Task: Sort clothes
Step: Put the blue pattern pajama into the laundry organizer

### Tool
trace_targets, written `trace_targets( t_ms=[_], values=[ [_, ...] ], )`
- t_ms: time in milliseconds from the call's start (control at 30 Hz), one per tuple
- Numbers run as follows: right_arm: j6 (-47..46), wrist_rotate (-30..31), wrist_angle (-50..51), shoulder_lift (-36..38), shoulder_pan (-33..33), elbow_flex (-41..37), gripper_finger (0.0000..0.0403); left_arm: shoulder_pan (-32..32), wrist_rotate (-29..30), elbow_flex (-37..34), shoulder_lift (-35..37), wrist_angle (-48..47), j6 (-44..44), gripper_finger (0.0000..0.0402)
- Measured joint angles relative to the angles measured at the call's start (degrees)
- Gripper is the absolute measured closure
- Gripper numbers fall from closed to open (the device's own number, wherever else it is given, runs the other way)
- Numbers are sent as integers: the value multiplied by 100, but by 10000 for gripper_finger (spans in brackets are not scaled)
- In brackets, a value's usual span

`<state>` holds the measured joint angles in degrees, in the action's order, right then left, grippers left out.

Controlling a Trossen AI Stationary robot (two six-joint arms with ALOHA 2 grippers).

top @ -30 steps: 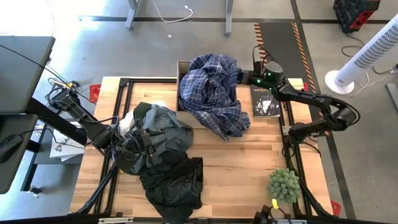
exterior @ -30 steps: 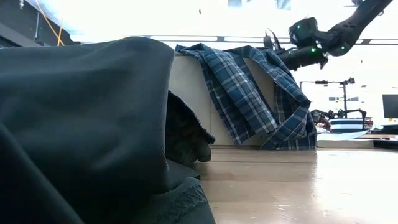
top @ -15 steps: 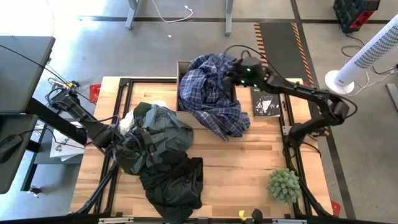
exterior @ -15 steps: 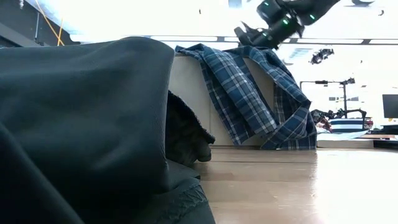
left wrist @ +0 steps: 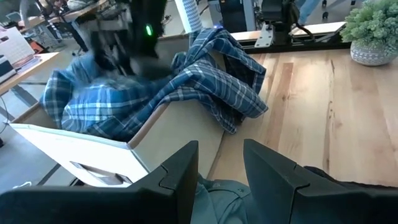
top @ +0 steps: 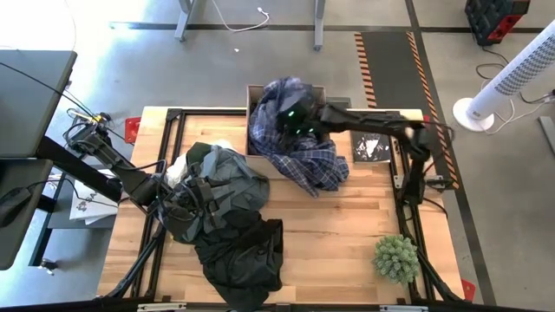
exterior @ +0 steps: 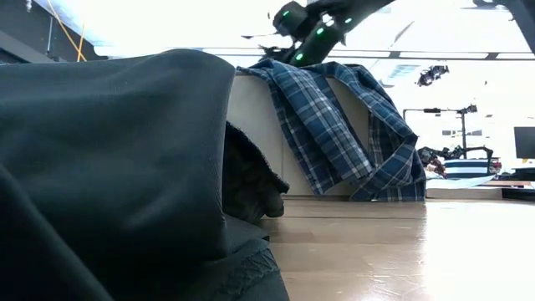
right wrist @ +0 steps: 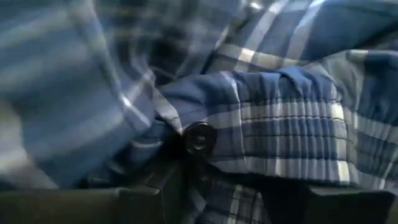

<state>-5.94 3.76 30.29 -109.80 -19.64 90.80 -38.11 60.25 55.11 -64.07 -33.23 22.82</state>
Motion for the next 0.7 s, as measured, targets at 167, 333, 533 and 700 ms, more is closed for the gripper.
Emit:
trace_targets(
  t_ms=[167, 333, 533, 700],
  values=[
    [-4, -80, 1059, -828, 135, 275, 234, -2, -5, 0, 0, 0, 2, 278],
    [-20, -67, 1882, -1054, -100, 447, 234, -2, -12, 0, 0, -2, 4, 278],
    [-13, 25, 2961, -715, -264, 1427, 234, -2, -11, 0, 0, -5, 5, 277],
    [-87, -32, 4329, -550, -221, 2776, 234, -2, -11, -2, 0, -3, 8, 277]
  ],
)
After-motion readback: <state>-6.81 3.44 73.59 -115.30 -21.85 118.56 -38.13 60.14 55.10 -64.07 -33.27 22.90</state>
